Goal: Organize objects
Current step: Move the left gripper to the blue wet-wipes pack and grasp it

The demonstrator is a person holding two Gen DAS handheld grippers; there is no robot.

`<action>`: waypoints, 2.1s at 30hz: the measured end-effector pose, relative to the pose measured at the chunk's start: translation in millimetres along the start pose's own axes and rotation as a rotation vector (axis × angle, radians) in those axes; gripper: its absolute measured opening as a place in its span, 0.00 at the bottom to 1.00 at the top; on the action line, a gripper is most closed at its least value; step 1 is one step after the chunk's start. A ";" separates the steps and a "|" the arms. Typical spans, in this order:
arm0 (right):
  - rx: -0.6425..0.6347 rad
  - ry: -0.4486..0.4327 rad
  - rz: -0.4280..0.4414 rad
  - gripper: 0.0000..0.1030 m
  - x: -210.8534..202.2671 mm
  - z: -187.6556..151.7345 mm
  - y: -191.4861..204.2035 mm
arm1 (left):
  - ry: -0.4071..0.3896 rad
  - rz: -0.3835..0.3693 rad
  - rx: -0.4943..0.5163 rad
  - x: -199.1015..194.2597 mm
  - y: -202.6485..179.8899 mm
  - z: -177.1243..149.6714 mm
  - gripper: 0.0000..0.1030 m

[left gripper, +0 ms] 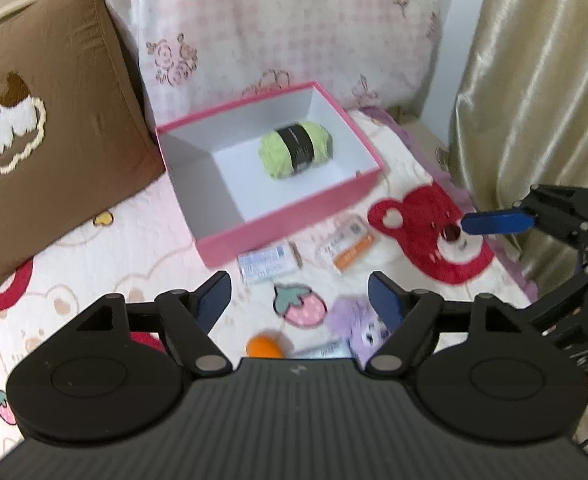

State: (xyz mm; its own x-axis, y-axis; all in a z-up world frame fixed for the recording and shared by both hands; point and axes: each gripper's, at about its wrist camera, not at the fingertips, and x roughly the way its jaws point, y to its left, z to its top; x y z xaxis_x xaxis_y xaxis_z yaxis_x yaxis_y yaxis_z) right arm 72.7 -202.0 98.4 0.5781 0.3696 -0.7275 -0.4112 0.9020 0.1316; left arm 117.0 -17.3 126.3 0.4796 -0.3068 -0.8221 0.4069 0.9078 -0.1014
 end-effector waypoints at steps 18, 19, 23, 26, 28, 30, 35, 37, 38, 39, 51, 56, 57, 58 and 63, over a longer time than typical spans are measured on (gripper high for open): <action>0.095 0.039 0.057 0.88 -8.1 -77.3 24.1 | 0.135 -0.002 0.065 23.0 -10.2 -82.6 0.85; 0.108 0.039 0.060 0.88 -7.4 -79.6 23.4 | 0.140 -0.003 0.062 25.3 -9.5 -84.7 0.85; 0.157 0.048 0.072 0.88 -3.3 -87.1 20.3 | 0.161 -0.007 0.048 35.5 -6.8 -92.2 0.86; 0.183 0.052 0.076 0.88 -1.6 -91.7 18.0 | 0.179 -0.010 0.041 42.8 -4.3 -97.4 0.86; 0.200 0.059 0.085 0.88 -0.1 -94.1 17.0 | 0.191 -0.011 0.035 47.4 -3.4 -100.5 0.86; 0.207 0.066 0.091 0.88 2.7 -97.3 16.8 | 0.199 -0.013 0.031 52.3 -2.2 -103.0 0.86; 0.257 0.093 0.108 0.88 18.9 -105.6 11.8 | 0.188 -0.021 0.017 68.3 1.0 -107.9 0.86; 0.288 0.100 0.116 0.88 29.3 -109.4 8.2 | 0.176 -0.031 0.011 78.1 2.4 -111.3 0.86; 0.304 0.106 0.120 0.88 35.2 -111.5 6.0 | 0.171 -0.035 0.009 84.4 3.1 -113.4 0.86; 0.324 0.115 0.127 0.88 42.6 -113.6 3.5 | 0.165 -0.040 0.008 89.9 3.6 -114.9 0.86; 0.456 0.266 0.159 0.85 122.5 -137.3 -8.1 | 0.205 -0.091 -0.119 160.4 42.7 -142.8 0.82; 0.522 0.317 0.190 0.67 150.9 -151.3 -17.3 | 0.187 -0.100 -0.154 177.2 50.9 -149.4 0.76; 0.536 0.333 0.203 0.59 157.3 -154.2 -19.0 | 0.185 -0.097 -0.155 179.4 51.6 -149.7 0.75; 0.550 0.344 0.207 0.59 162.4 -156.3 -20.6 | 0.181 -0.093 -0.162 182.0 51.3 -150.4 0.76; 0.541 0.322 0.132 0.59 168.8 -160.1 -23.8 | 0.180 -0.074 -0.185 187.9 53.8 -150.9 0.75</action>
State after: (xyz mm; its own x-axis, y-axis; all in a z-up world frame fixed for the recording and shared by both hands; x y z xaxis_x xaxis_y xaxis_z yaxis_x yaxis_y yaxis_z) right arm 67.2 -196.8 -135.3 0.2721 0.4753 -0.8367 -0.0018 0.8697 0.4935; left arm 111.7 17.0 -118.2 0.3009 -0.3336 -0.8934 0.2788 0.9267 -0.2522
